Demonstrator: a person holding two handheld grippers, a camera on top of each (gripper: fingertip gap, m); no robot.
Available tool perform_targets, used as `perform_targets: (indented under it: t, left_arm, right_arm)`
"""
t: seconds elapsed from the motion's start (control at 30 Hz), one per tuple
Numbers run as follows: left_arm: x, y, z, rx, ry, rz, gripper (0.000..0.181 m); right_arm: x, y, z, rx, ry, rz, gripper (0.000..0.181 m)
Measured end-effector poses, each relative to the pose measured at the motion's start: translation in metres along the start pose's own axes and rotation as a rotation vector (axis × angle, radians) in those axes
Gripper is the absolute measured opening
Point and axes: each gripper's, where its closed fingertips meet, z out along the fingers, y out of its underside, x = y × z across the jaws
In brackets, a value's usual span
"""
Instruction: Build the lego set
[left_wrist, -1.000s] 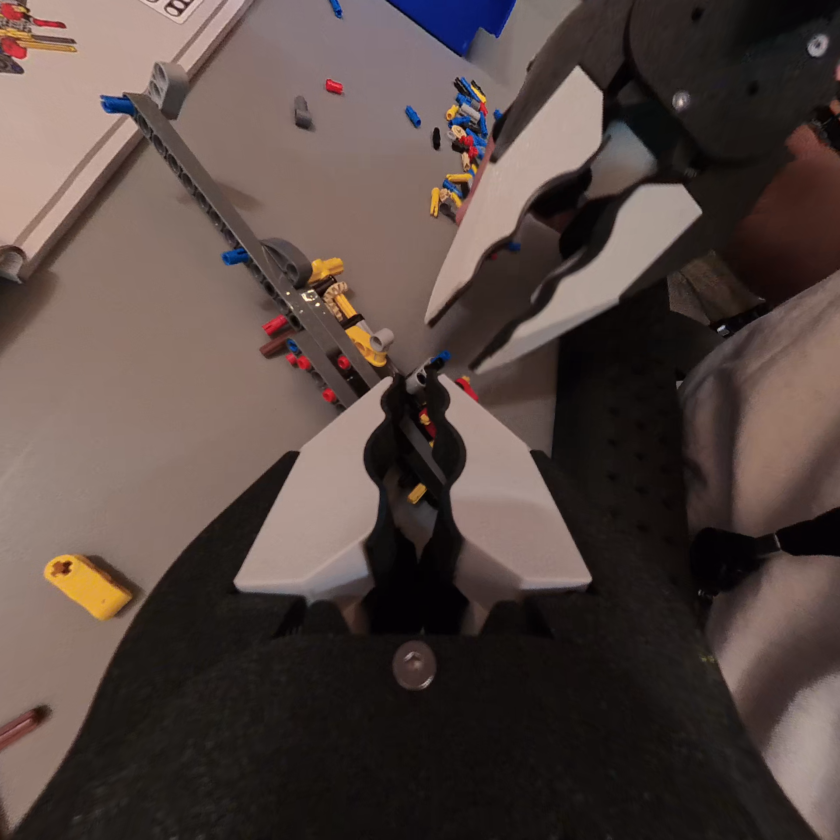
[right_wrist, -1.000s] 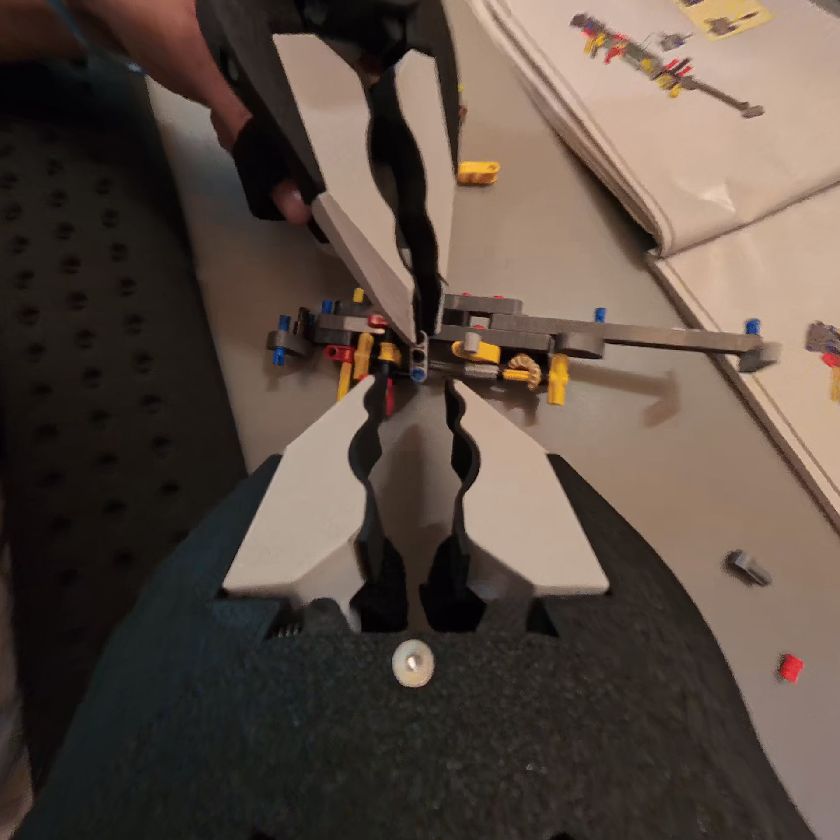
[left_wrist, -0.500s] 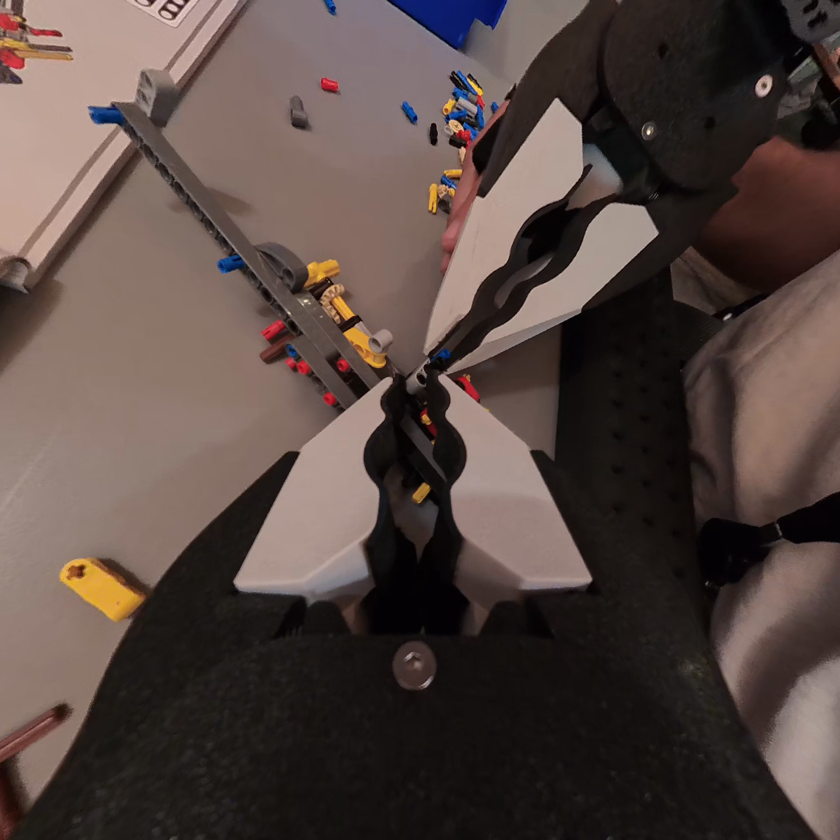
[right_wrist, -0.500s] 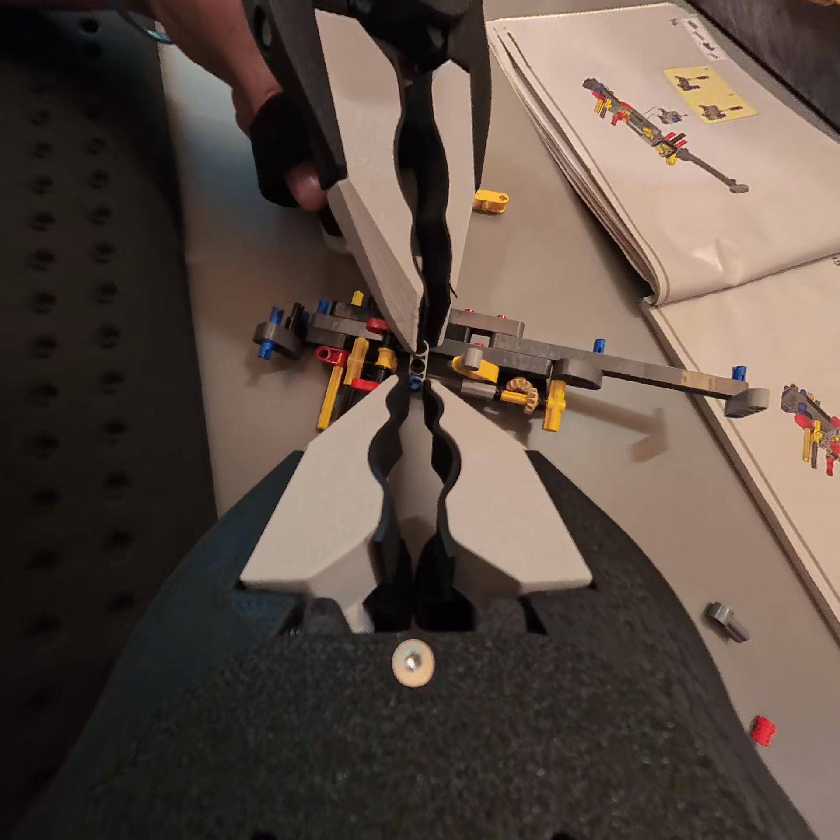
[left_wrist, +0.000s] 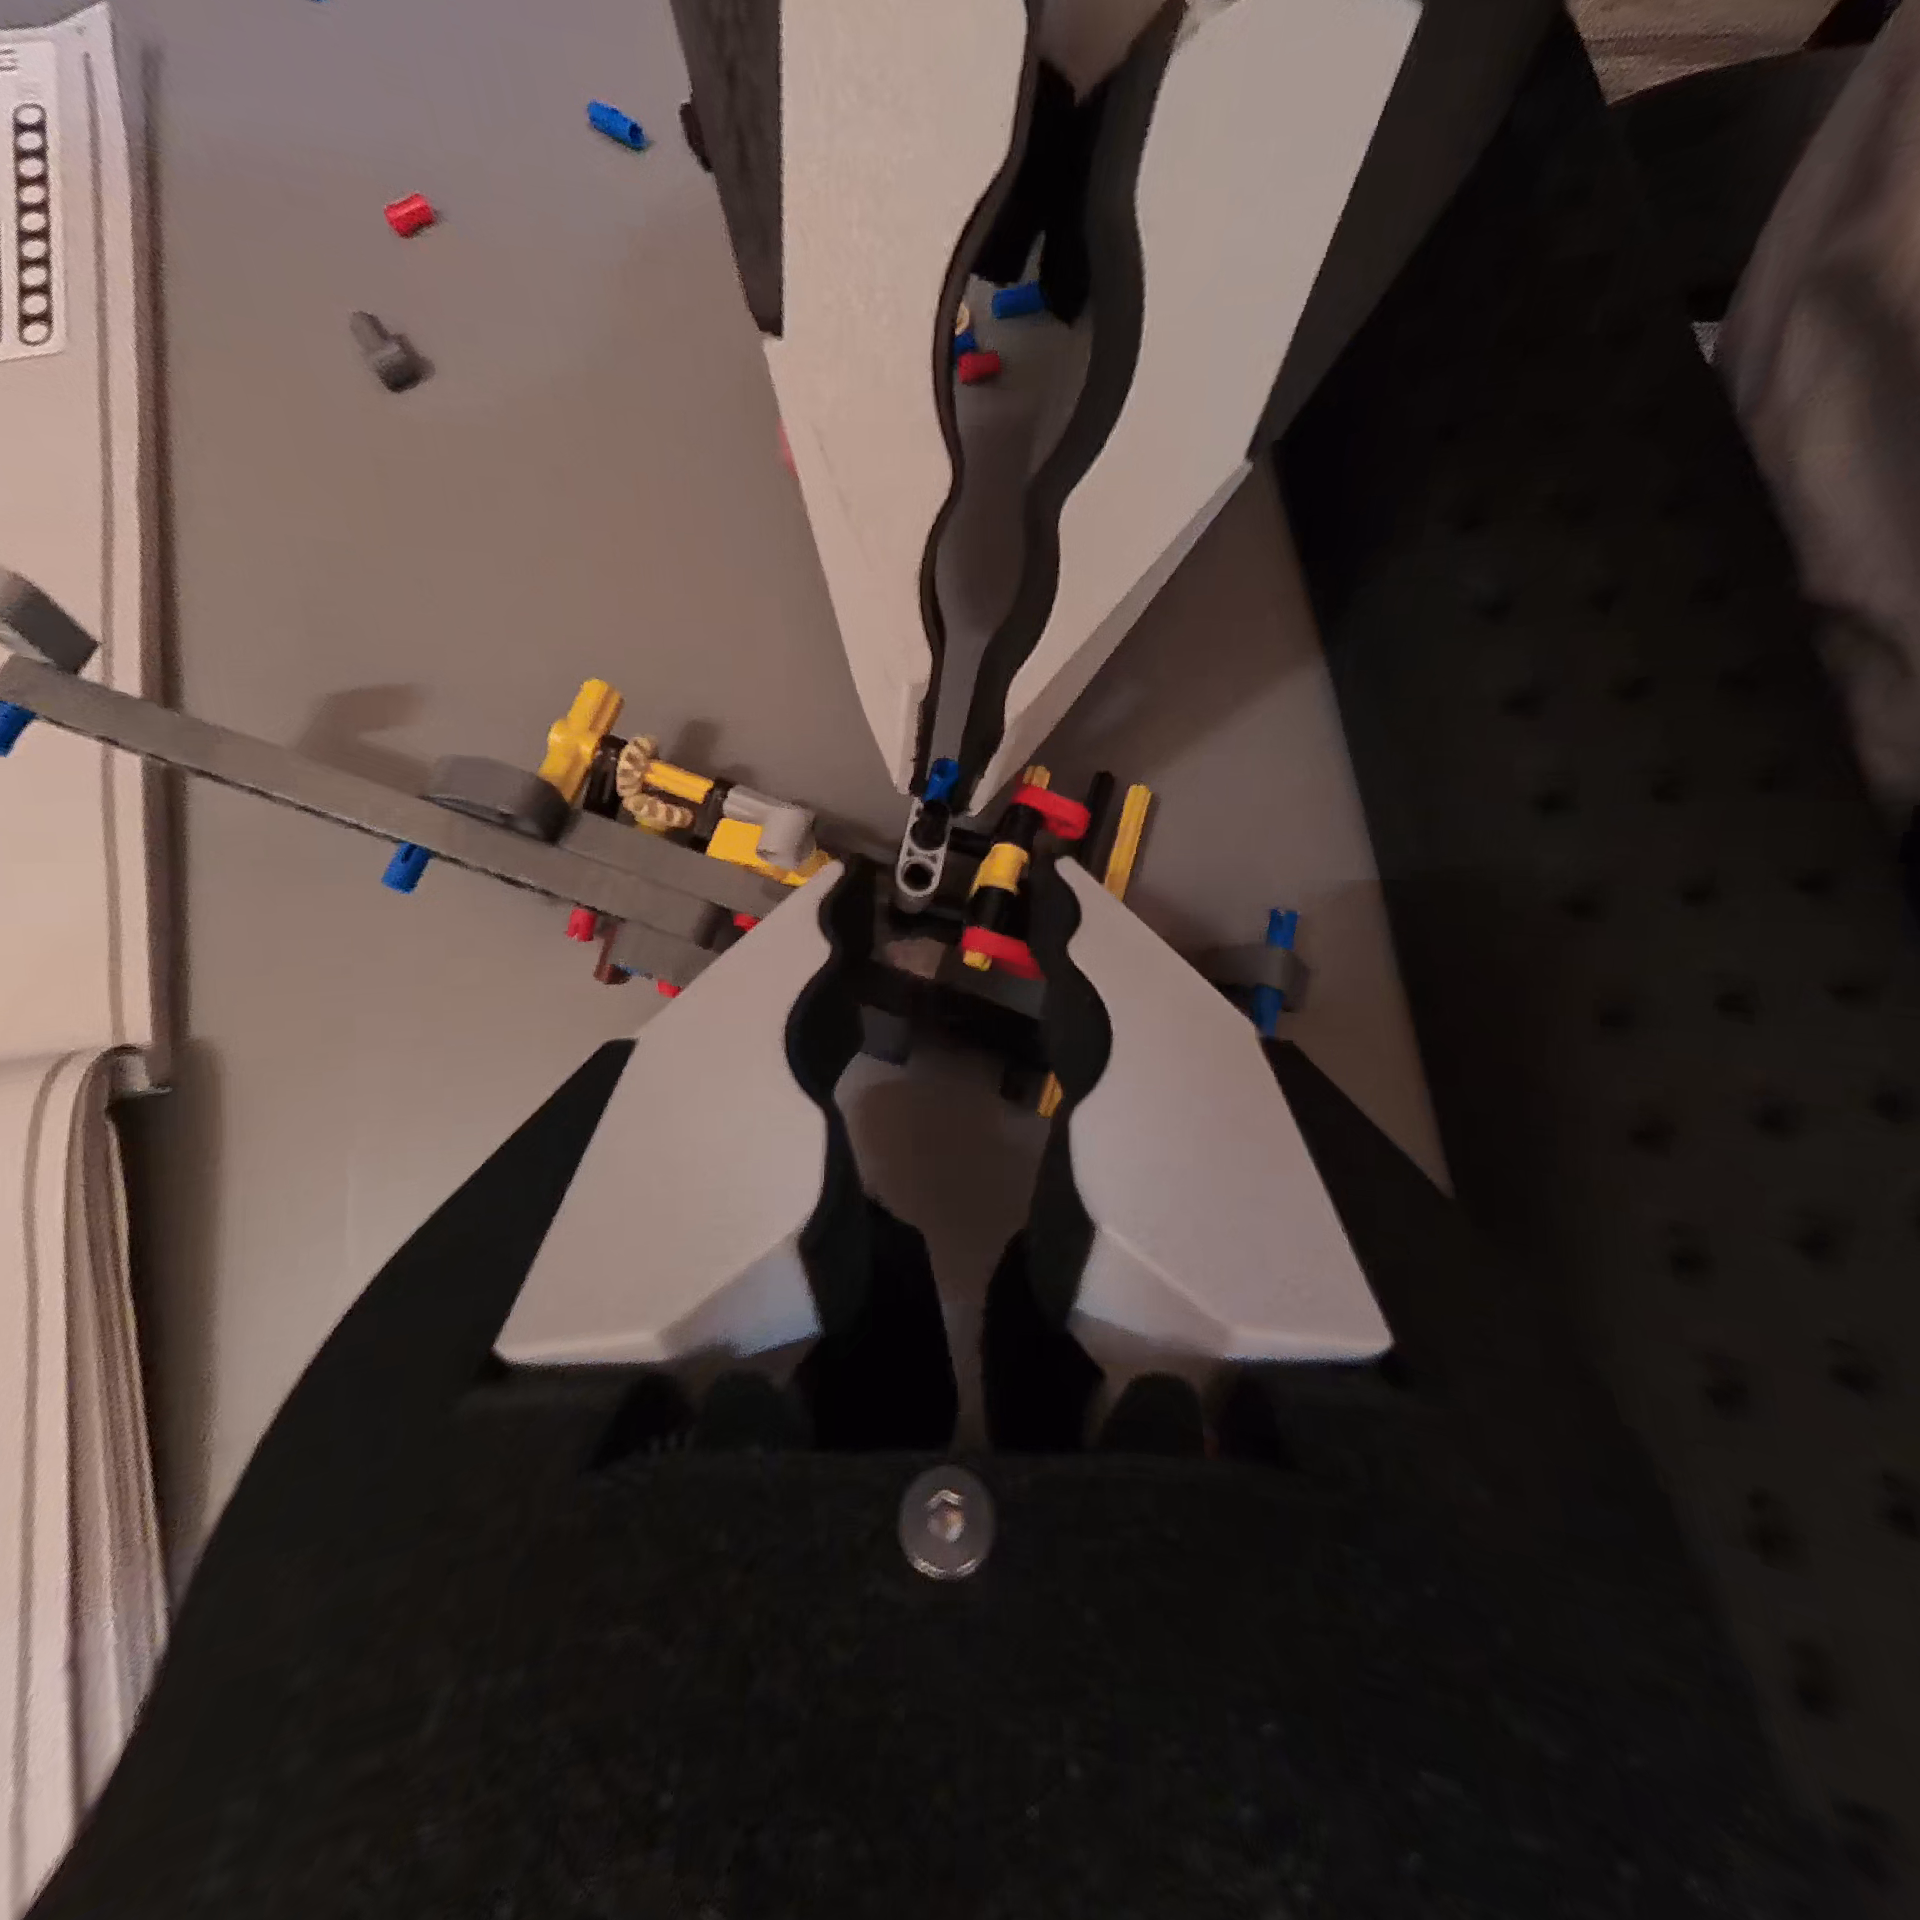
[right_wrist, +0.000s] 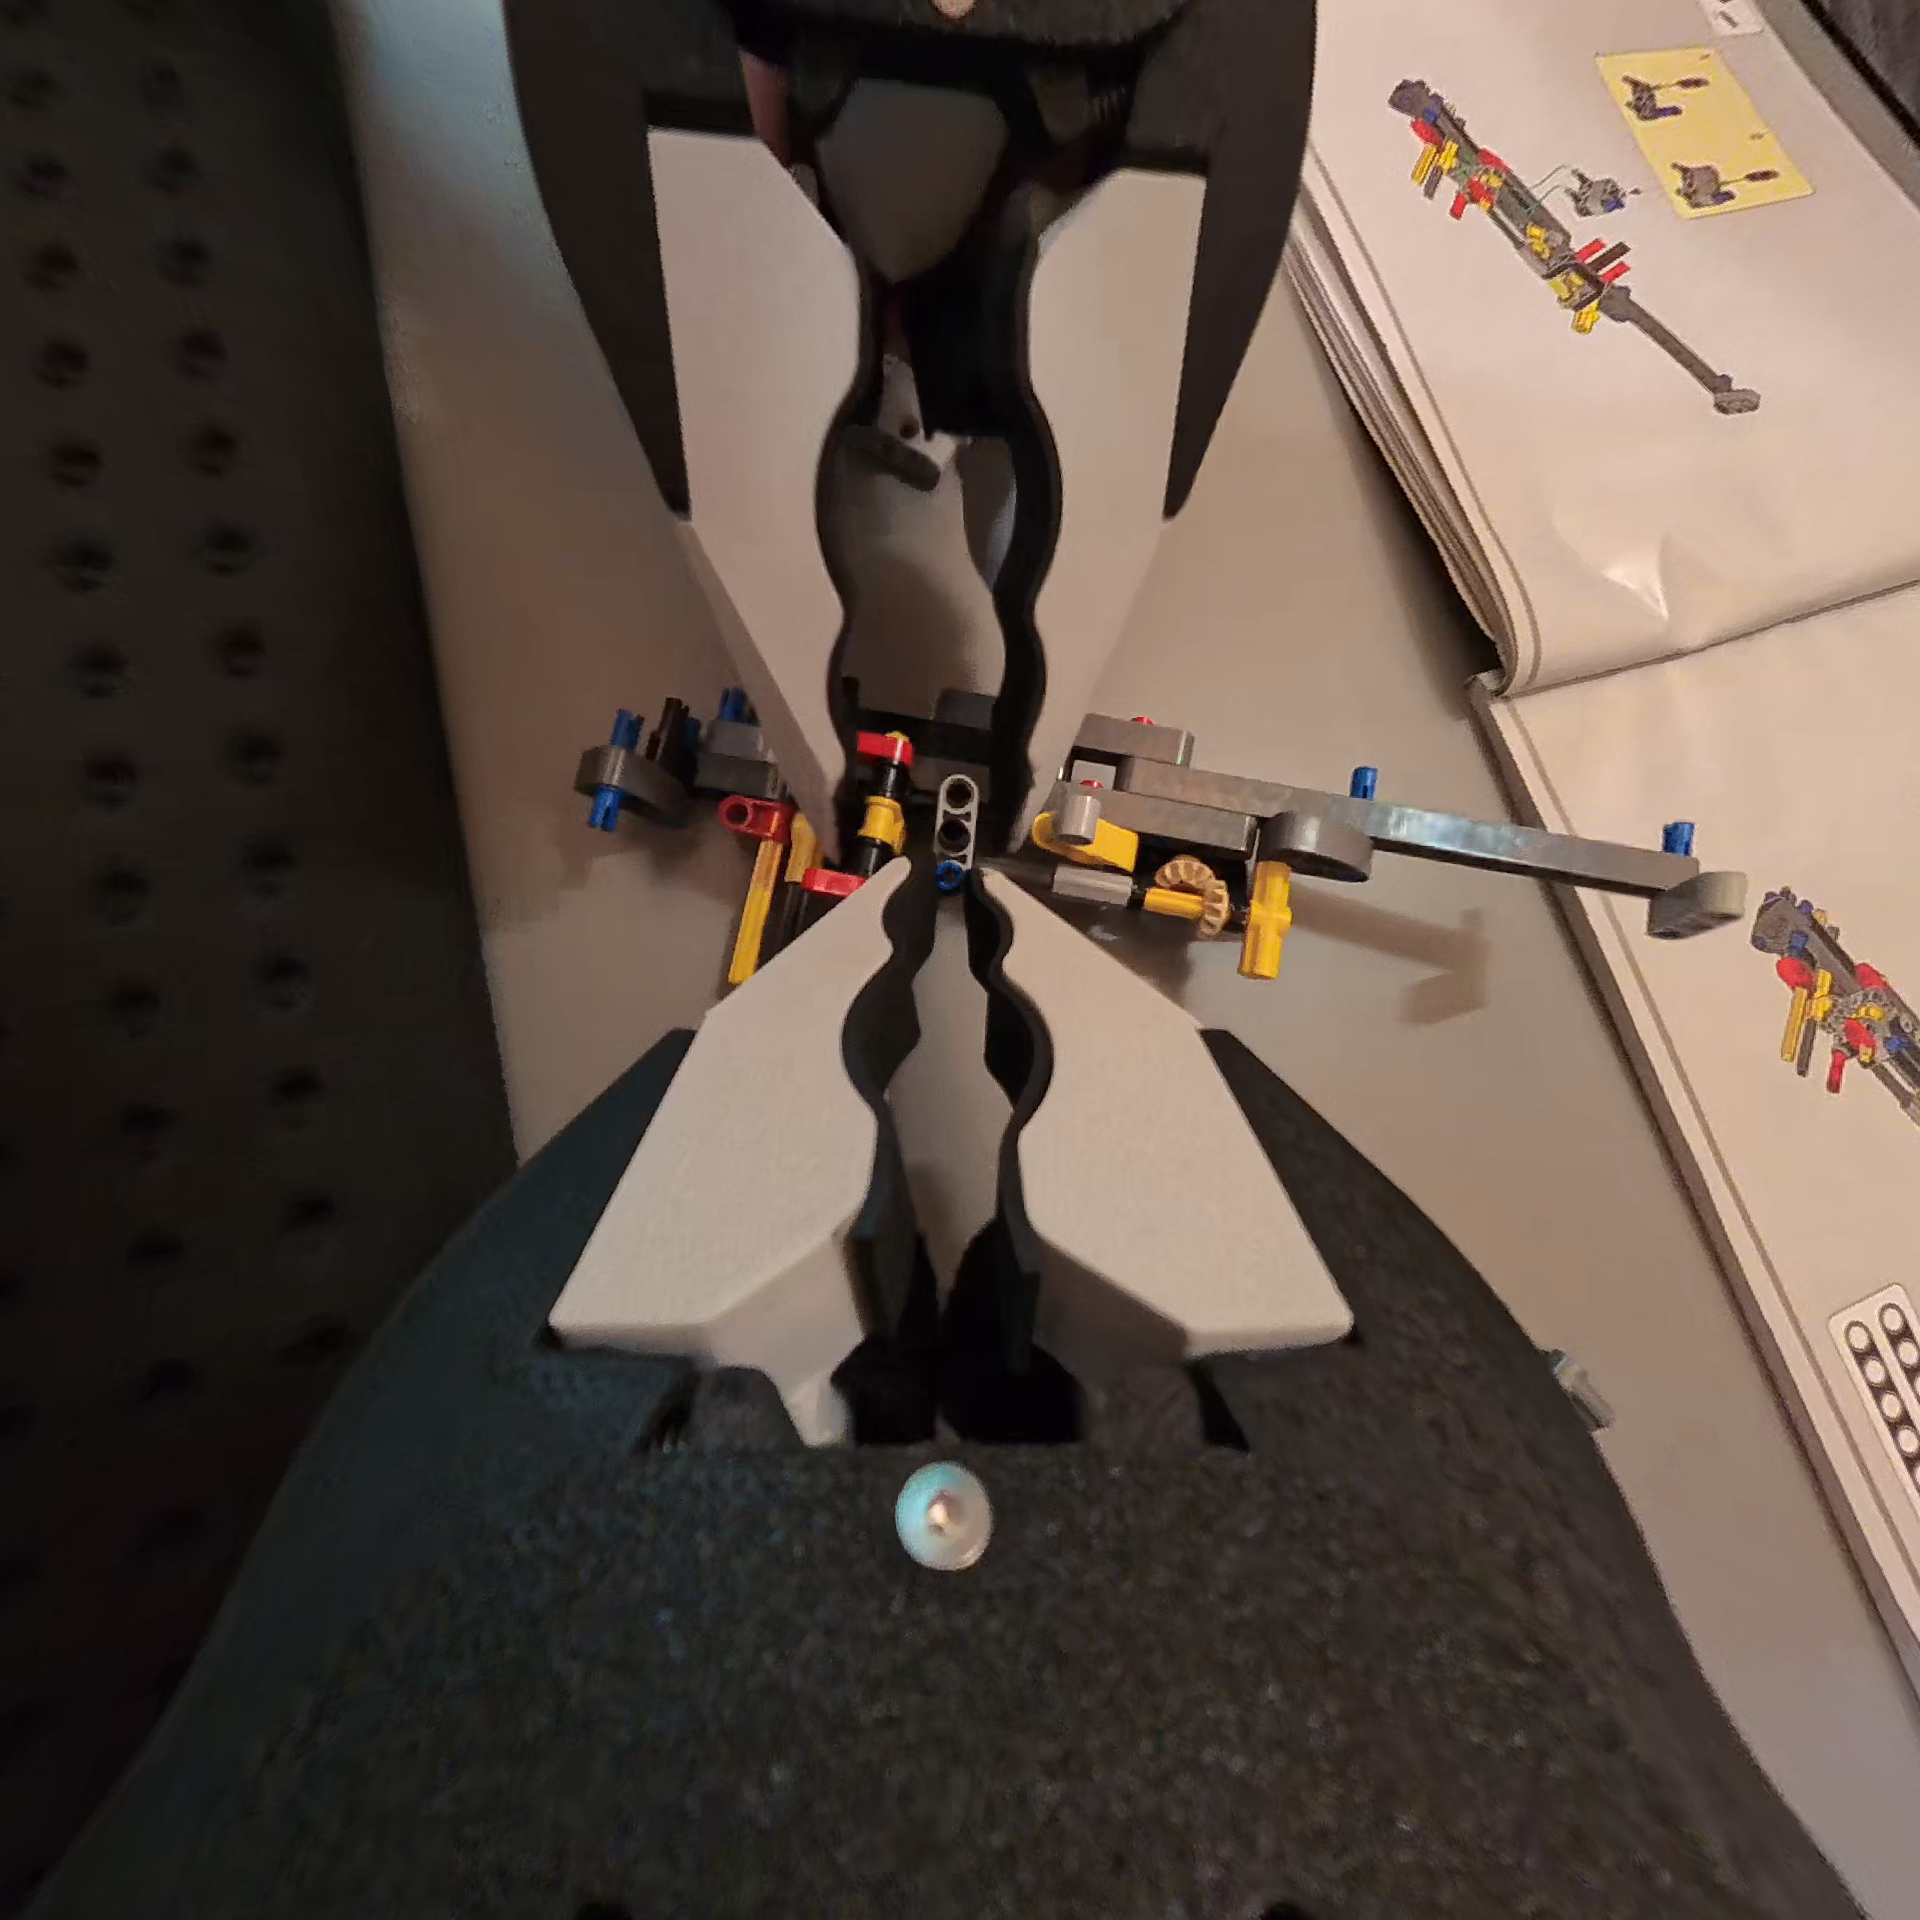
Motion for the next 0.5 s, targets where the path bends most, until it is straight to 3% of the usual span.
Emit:
perform_targets:
  t: [0.3,0.5]
  left_arm:
    - [0.0001,-0.0018,0.0086,0.013,-0.049,-0.016,0.026]
    - [-0.0006,-0.0018,0.008,0.045,-0.038,-0.037,0.025]
  right_arm:
    - [0.0012,-0.0017,-0.003,-0.054,0.006,0.079,0.004]
    - [-0.0012,0.0043,-0.0023,0.004,-0.058,0.183,0.005]
